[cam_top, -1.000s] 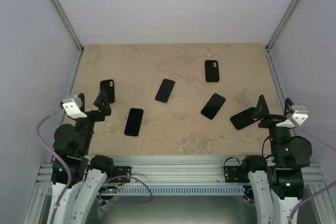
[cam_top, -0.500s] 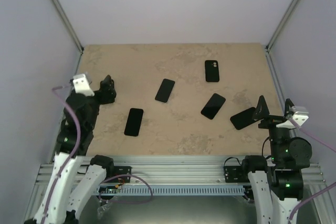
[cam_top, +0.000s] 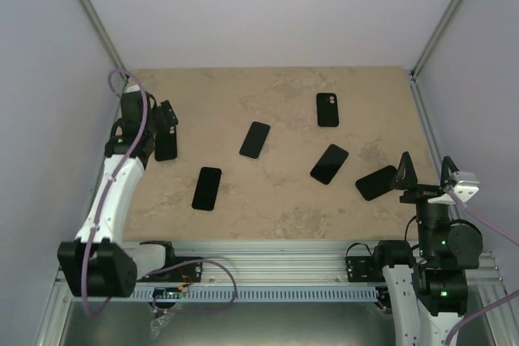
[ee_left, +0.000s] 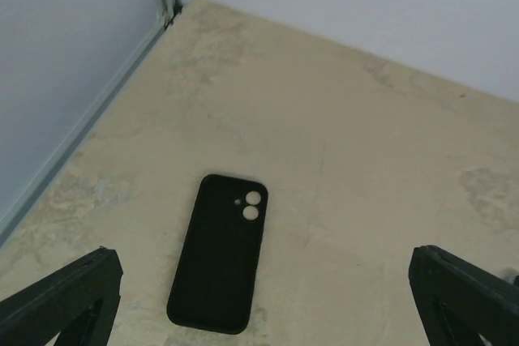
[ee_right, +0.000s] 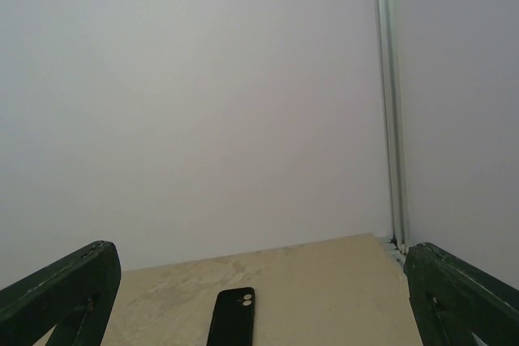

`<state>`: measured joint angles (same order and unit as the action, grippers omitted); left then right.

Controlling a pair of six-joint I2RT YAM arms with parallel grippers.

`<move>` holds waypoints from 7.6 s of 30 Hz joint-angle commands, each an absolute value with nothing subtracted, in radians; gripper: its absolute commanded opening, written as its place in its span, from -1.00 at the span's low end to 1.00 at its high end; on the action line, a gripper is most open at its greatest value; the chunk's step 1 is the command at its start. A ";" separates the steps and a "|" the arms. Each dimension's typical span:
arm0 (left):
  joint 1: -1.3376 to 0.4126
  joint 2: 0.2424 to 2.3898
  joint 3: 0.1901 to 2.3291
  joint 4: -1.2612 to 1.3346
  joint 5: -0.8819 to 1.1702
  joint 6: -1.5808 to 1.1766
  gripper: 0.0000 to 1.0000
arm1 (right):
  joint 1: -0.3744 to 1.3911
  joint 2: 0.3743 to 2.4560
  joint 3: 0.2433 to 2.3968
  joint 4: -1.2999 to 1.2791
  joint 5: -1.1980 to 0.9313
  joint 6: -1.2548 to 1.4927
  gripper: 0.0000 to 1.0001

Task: Put the phone into the phone case

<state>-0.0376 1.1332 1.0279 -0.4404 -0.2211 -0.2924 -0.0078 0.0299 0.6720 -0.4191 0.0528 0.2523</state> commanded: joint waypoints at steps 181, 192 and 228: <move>-0.575 1.271 0.912 -0.773 -0.289 -0.617 0.99 | 1.150 1.368 0.588 -0.009 0.332 0.247 0.95; -0.459 1.518 0.993 -0.794 -0.153 -0.474 0.99 | 1.149 1.186 0.476 0.083 0.298 0.294 0.95; -0.400 1.725 0.977 -0.760 0.037 -0.382 0.52 | 1.149 1.231 0.499 0.051 0.346 0.318 0.95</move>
